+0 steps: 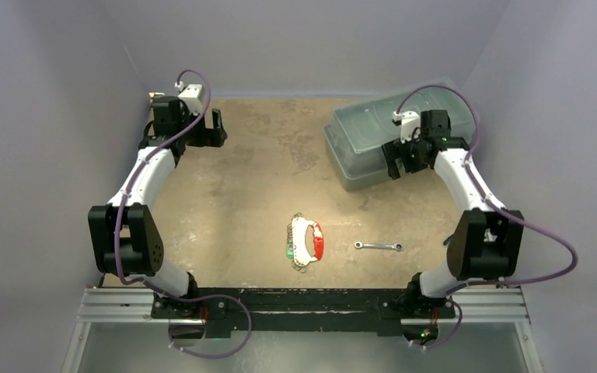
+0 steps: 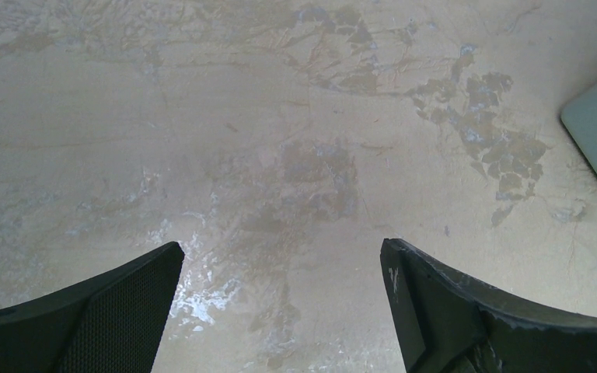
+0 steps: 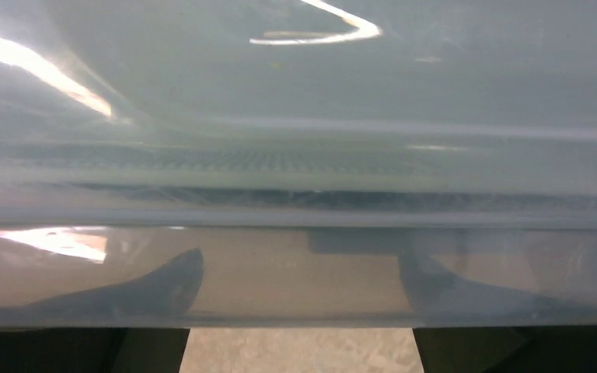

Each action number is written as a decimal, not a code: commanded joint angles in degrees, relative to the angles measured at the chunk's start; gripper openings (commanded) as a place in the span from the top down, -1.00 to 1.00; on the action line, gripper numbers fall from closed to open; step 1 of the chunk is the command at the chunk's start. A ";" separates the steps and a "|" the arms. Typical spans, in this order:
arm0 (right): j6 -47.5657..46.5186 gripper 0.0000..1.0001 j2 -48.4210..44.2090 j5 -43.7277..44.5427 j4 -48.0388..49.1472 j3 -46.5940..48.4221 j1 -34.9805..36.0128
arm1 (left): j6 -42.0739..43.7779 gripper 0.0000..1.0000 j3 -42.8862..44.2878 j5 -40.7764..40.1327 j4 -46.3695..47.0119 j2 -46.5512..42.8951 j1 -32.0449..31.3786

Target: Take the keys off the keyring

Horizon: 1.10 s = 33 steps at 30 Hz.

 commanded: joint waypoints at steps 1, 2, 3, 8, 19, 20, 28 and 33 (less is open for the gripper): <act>5.54 -0.98 6.08 -6.43 11.68 6.77 0.80 | -1.15 -0.98 -0.41 1.31 2.02 -0.53 -0.20; 6.46 -0.98 7.22 -6.94 12.81 7.49 1.10 | -1.03 -0.98 -0.63 1.51 2.08 -0.63 -0.14; 7.41 -0.98 8.23 -7.64 14.31 8.20 1.36 | -0.69 -0.98 -0.99 2.02 2.20 -0.82 -0.15; 11.89 -0.98 13.84 -8.36 21.39 12.50 2.37 | 2.81 -0.98 -2.71 8.02 1.55 -1.29 -0.24; 11.04 -0.98 16.28 -19.01 17.87 18.31 6.19 | 28.50 -0.98 -5.01 23.14 -16.31 -0.02 -10.10; 11.07 -0.98 14.55 -21.46 17.77 15.77 6.31 | 30.68 -0.98 -5.05 24.67 -18.32 0.87 -12.02; 11.43 -0.98 2.84 -37.03 17.36 0.68 6.35 | 38.07 -0.83 0.33 30.82 -28.07 13.73 -26.28; 12.21 -0.98 -0.67 -40.10 16.17 -5.93 6.46 | 38.16 -0.61 -0.84 36.06 -34.59 19.05 -27.31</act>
